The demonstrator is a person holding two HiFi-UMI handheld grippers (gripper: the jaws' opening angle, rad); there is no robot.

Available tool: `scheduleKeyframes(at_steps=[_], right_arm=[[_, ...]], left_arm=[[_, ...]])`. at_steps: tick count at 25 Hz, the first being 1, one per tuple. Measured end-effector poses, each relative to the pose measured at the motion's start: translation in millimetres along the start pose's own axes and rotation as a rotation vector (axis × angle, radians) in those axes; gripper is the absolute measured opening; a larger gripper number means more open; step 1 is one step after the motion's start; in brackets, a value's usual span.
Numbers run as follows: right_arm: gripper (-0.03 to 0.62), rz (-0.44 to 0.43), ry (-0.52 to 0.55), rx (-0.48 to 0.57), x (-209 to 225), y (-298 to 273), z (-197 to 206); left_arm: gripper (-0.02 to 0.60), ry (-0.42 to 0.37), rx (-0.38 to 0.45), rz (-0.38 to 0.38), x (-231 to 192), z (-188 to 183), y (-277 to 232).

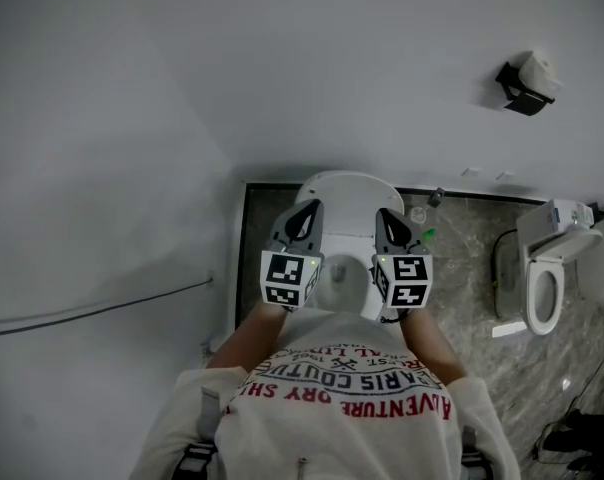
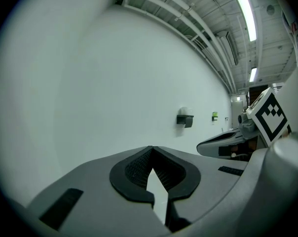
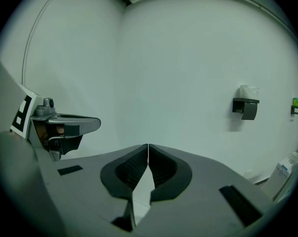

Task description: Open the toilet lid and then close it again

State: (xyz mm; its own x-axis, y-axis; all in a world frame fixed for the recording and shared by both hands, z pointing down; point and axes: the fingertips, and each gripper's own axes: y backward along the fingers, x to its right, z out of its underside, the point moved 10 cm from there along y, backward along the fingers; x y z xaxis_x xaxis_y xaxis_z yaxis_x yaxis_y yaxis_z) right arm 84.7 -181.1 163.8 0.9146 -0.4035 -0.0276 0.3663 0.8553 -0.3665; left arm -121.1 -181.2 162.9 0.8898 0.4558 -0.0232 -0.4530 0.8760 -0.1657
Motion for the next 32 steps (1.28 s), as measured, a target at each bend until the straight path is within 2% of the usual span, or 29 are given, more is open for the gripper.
scheduleKeyframes(at_steps=[5, 9, 12, 15, 19, 21, 23, 25, 26, 28, 29, 30, 32], right_arm=[[0.017, -0.067, 0.025, -0.04, 3.1, -8.6, 6.2], [0.017, -0.119, 0.118, -0.082, 7.7, -20.0, 13.0], [0.017, -0.145, 0.243, -0.129, 9.6, -36.6, 20.0], [0.017, -0.147, 0.35, -0.166, 17.7, -58.3, 27.9], [0.018, -0.178, 0.364, -0.224, 33.8, -89.9, 36.7], [0.018, -0.191, 0.383, -0.244, 41.0, -107.0, 38.1], [0.018, -0.199, 0.393, -0.258, 47.3, -123.3, 40.3], [0.018, -0.207, 0.407, -0.273, 53.1, -139.0, 42.9], [0.019, -0.213, 0.417, -0.28, 55.3, -146.7, 44.2], [0.026, -0.235, 0.438, -0.288, 59.3, -159.8, 47.3], [0.05, -0.249, 0.447, -0.294, 61.5, -165.4, 49.3], [0.079, -0.263, 0.457, -0.304, 63.7, -170.9, 51.4], [0.095, -0.287, 0.487, -0.326, 67.0, -181.8, 54.7]], left_arm=[[0.006, 0.001, -0.031, -0.003, -3.4, 12.1, -5.8], [0.006, -0.04, -0.155, 0.053, -6.1, 31.8, -18.7], [0.006, -0.037, -0.231, 0.083, -11.8, 47.7, -29.8], [0.006, -0.057, -0.266, 0.097, -16.9, 57.7, -46.8], [0.016, -0.059, -0.288, 0.139, -19.2, 67.7, -75.2], [0.022, -0.064, -0.291, 0.128, -23.9, 72.6, -90.1], [0.032, -0.106, -0.326, 0.121, -29.4, 80.1, -105.0], [0.031, -0.178, -0.375, 0.146, -34.6, 84.2, -122.0], [0.036, -0.211, -0.395, 0.169, -37.2, 85.4, -130.9], [0.099, -0.256, -0.43, 0.225, -41.7, 87.5, -147.6], [0.118, -0.271, -0.445, 0.253, -43.3, 88.2, -155.7], [0.118, -0.29, -0.46, 0.278, -44.6, 88.8, -163.5], [0.118, -0.356, -0.486, 0.32, -45.5, 91.3, -177.6]])
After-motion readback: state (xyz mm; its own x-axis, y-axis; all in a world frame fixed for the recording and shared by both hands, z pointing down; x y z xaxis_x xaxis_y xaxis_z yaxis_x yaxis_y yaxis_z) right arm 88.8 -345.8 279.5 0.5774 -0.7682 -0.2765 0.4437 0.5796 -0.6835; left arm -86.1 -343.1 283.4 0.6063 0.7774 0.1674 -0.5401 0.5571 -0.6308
